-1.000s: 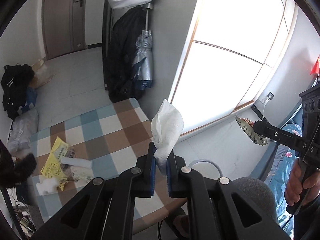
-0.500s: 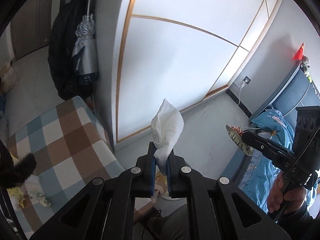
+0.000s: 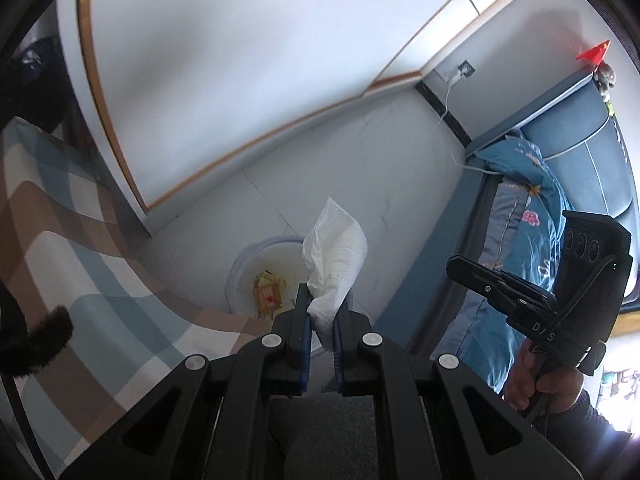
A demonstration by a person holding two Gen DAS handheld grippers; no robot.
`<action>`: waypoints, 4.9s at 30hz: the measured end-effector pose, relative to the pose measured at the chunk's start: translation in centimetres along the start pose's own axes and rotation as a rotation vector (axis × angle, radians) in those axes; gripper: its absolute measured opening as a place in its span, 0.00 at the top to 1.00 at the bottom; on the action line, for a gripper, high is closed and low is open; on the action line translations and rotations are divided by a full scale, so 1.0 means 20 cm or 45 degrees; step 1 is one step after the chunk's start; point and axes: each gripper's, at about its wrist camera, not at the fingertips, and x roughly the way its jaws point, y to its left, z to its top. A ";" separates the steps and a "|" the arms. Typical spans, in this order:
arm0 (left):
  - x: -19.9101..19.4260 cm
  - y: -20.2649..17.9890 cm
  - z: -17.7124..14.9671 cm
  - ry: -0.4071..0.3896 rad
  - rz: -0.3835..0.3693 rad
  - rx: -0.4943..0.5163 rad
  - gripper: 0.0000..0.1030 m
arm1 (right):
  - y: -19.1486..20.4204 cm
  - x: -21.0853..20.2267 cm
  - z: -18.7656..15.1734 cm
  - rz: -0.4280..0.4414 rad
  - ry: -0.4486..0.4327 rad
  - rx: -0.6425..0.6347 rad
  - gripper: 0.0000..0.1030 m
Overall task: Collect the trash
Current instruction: 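Open the right tool to drop the striped wrapper into the bin, then open the left tool to drop the white tissue into the bin, then move both open tools back over the table, then close the right tool on the clear wrapper with yellow label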
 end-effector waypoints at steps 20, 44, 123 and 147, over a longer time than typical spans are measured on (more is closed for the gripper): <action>0.54 -0.02 0.10 0.491 -0.010 -0.010 0.95 | -0.37 0.31 -0.23 -0.100 0.244 0.248 0.61; 0.56 0.04 0.09 0.477 0.183 -0.085 0.30 | -0.43 0.43 -0.26 -0.136 0.321 0.315 0.30; -1.59 1.19 -1.19 -0.998 0.892 -0.850 0.10 | 2.15 0.52 -0.37 0.303 0.033 -0.841 0.09; -1.53 1.54 -1.26 -0.814 0.638 -1.054 0.10 | 2.25 1.02 -0.51 0.255 0.315 -1.010 0.09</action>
